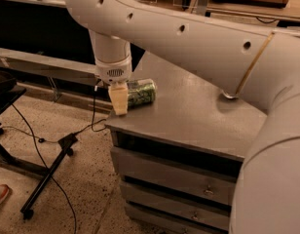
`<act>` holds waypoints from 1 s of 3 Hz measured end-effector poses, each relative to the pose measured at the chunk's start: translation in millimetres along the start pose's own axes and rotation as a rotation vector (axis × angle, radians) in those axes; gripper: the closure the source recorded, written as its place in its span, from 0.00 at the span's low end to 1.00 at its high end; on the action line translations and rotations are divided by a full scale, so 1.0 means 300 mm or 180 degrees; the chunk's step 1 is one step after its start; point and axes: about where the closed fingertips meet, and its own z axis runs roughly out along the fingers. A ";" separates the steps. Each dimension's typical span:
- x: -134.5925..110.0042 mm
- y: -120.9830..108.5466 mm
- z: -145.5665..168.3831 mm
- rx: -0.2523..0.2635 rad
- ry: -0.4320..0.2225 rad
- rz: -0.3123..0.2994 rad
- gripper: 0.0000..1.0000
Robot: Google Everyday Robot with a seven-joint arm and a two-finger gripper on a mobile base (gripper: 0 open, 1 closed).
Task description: Place green can upright
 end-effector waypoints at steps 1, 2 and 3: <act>0.055 0.002 -0.107 0.0143 -0.0128 0.0074 0.90; 0.122 0.006 -0.267 0.0344 -0.0242 0.0121 1.00; 0.199 -0.006 -0.372 0.0467 -0.0578 0.0193 1.00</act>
Offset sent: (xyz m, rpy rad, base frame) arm -0.0079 -0.0685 0.1432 0.1462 -0.1541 -0.0485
